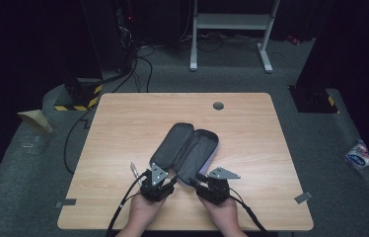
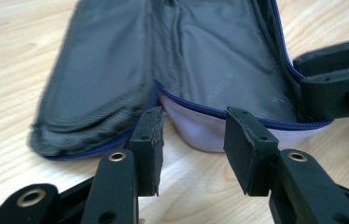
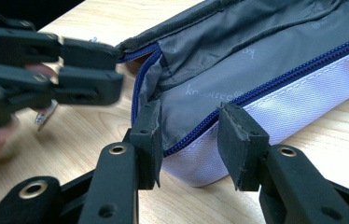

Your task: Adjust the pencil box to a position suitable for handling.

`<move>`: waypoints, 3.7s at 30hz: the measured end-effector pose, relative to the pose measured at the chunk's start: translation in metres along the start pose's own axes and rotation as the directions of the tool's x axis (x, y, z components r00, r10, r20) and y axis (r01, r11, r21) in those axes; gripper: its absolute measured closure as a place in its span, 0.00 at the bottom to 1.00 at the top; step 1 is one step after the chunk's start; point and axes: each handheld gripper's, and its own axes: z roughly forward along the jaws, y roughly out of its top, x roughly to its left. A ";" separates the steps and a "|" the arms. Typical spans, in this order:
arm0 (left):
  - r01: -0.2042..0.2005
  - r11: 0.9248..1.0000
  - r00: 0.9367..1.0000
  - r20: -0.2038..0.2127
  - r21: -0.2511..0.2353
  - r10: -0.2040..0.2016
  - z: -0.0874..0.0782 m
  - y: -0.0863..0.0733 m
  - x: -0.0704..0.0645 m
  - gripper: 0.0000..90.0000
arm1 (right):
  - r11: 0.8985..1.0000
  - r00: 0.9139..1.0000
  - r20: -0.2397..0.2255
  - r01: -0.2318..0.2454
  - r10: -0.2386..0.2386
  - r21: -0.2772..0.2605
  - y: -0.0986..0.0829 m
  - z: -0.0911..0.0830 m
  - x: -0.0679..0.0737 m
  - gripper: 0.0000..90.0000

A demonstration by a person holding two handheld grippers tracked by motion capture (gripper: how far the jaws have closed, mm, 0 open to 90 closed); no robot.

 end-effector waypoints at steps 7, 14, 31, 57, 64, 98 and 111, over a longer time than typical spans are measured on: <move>0.038 0.999 0.999 -0.013 -0.002 -0.038 0.006 0.001 0.006 0.67 | 1.000 1.000 -0.014 -0.004 0.003 -0.005 -0.001 0.003 0.004 0.66; 0.092 0.995 0.995 -0.023 -0.034 -0.093 0.007 0.002 0.016 0.67 | 1.000 1.000 -0.016 0.008 -0.008 -0.014 0.000 0.009 0.008 0.65; 0.102 0.993 0.994 -0.030 -0.064 -0.105 0.014 0.002 0.011 0.58 | 0.999 0.999 0.006 0.033 -0.032 -0.039 0.005 0.002 0.005 0.59; 0.065 0.997 0.997 -0.036 -0.039 -0.066 0.018 0.000 0.004 0.59 | 0.998 0.957 0.290 0.012 0.007 -0.066 0.076 0.019 -0.102 0.75; 0.075 0.997 0.997 -0.032 -0.035 -0.076 0.017 -0.001 0.009 0.59 | 1.000 0.949 0.316 -0.001 0.002 -0.004 0.074 0.037 -0.105 0.87; 0.108 0.994 0.993 0.048 -0.017 -0.107 -0.010 -0.010 -0.003 0.48 | 0.999 0.963 0.267 -0.007 0.019 -0.048 -0.005 -0.042 -0.074 0.78; 0.102 0.995 0.994 0.042 0.009 -0.102 -0.017 -0.013 -0.017 0.56 | 0.999 0.962 0.272 0.002 0.009 -0.039 -0.006 -0.048 -0.072 0.77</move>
